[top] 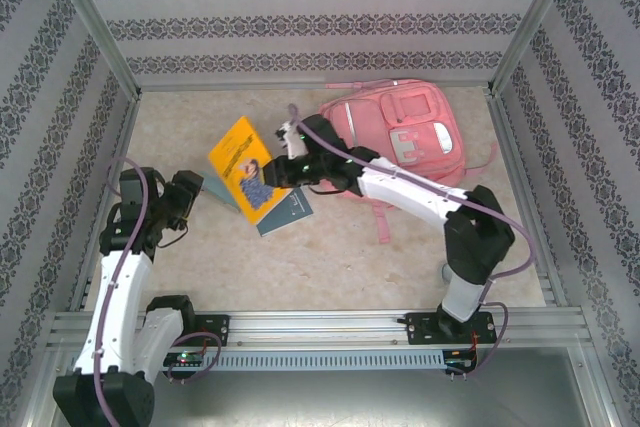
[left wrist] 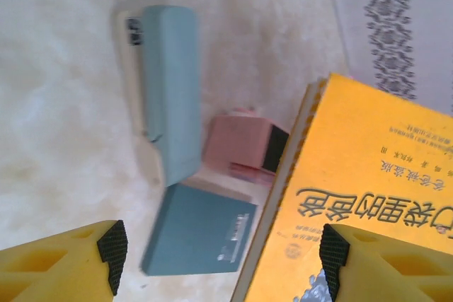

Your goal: Pack books, pencil case, and school supplies into a backpack

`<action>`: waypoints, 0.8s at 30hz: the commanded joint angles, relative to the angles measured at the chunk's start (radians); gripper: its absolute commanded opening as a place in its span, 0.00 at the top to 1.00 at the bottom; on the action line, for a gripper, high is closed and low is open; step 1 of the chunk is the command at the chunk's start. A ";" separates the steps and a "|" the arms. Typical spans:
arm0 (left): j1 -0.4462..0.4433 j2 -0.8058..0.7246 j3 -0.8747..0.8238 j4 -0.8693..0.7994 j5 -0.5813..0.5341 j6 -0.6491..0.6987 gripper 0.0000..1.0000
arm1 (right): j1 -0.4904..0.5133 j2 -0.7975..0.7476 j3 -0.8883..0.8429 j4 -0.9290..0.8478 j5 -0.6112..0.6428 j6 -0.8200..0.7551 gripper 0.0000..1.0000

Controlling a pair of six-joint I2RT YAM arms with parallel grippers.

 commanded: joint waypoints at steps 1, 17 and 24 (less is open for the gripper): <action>-0.025 0.039 0.024 0.234 0.101 -0.023 0.24 | -0.067 -0.097 -0.036 0.052 0.029 0.004 1.00; -0.373 0.601 0.271 0.738 0.228 -0.119 0.24 | -0.319 -0.229 -0.150 0.210 -0.117 0.237 1.00; -0.421 0.732 0.327 0.885 0.285 -0.196 0.24 | -0.384 -0.242 -0.238 0.452 -0.208 0.446 1.00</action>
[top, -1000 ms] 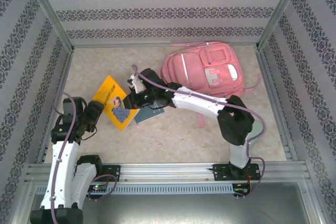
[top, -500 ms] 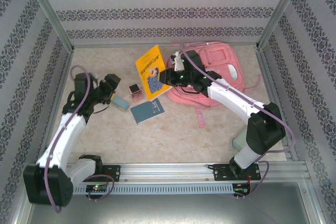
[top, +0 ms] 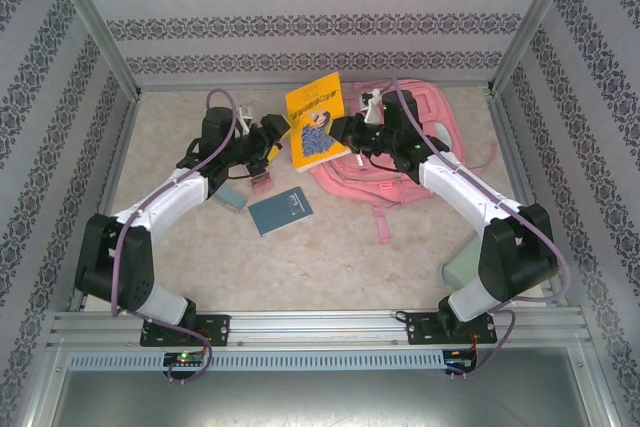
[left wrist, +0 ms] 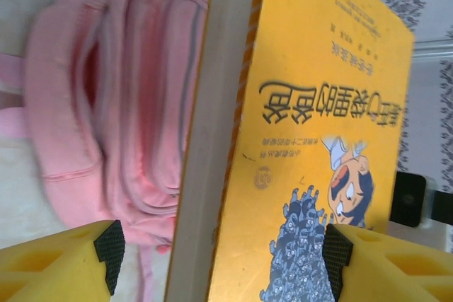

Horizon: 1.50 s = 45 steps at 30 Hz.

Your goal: Pack books, pencil case, and school supplies into a backpack

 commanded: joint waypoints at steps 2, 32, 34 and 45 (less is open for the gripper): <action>-0.018 0.049 0.031 0.218 0.061 -0.101 0.25 | -0.028 -0.045 -0.053 0.320 -0.101 0.192 1.00; 0.018 -0.032 0.035 0.148 0.036 -0.027 1.00 | -0.066 0.069 -0.067 0.263 -0.128 0.092 0.60; 0.036 -0.080 0.031 0.057 0.010 0.037 1.00 | -0.066 0.057 -0.034 0.116 -0.072 -0.023 0.59; 0.109 -0.295 -0.006 -0.279 -0.119 0.264 1.00 | 0.017 0.185 0.287 -0.524 0.506 -0.613 0.64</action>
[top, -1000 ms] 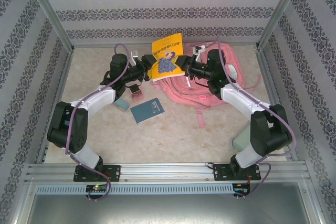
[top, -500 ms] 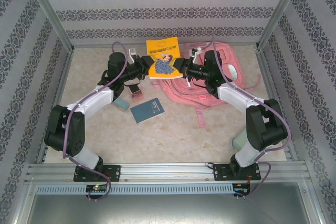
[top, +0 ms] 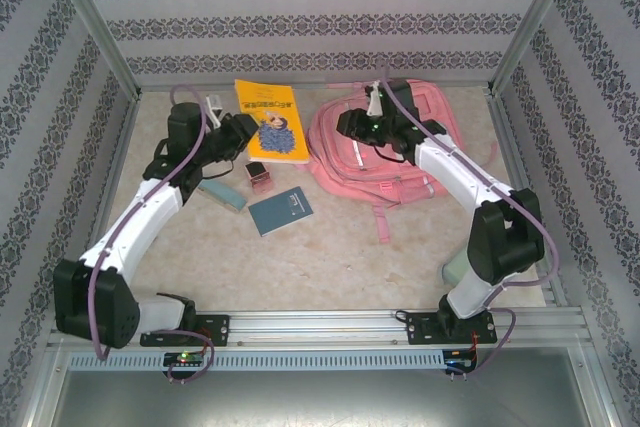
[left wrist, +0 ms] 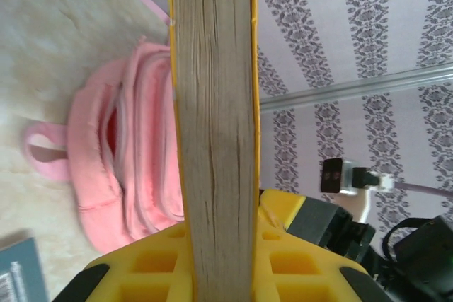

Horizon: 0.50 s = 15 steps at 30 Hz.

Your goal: Pack books, pencil case, and school supplies into a backpack

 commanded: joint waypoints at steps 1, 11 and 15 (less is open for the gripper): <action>0.009 -0.050 -0.021 -0.047 -0.026 0.087 1.00 | 0.039 0.080 0.095 -0.207 0.248 -0.238 0.63; 0.013 -0.081 -0.044 -0.076 -0.017 0.097 1.00 | 0.123 0.366 0.383 -0.367 0.483 -0.352 0.58; 0.015 -0.089 -0.051 -0.087 -0.011 0.103 1.00 | 0.126 0.446 0.449 -0.390 0.532 -0.354 0.56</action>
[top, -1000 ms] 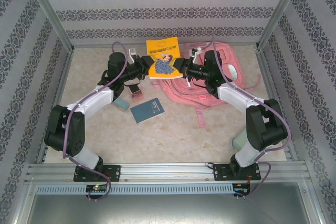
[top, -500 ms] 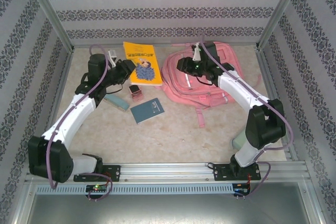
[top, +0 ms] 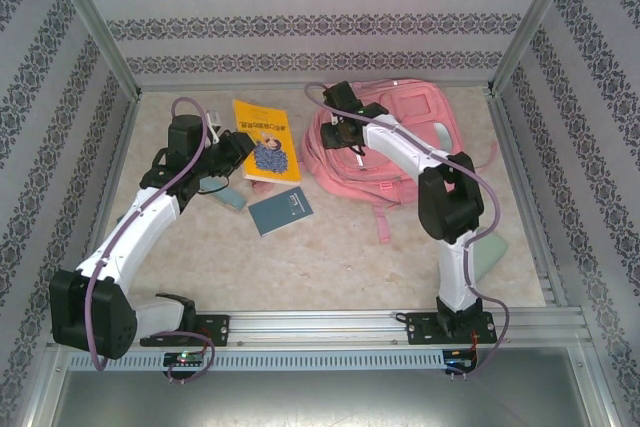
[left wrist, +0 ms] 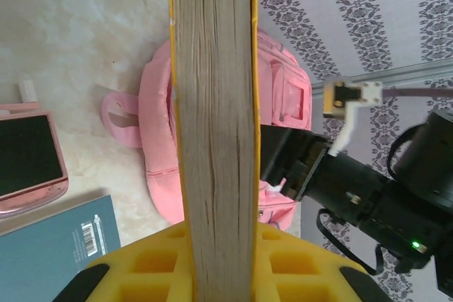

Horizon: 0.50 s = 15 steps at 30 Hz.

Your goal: Pack books, pencil case, and school supplies into a backpack

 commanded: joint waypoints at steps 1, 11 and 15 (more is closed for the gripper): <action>0.007 -0.050 0.005 0.040 0.008 0.034 1.00 | 0.000 0.054 0.076 -0.070 0.106 -0.035 0.55; 0.010 -0.053 -0.002 0.033 0.018 0.041 1.00 | 0.001 0.159 0.140 -0.104 0.138 -0.036 0.69; 0.010 -0.043 -0.007 0.046 0.025 0.036 1.00 | 0.005 0.123 0.117 -0.102 0.146 -0.040 0.89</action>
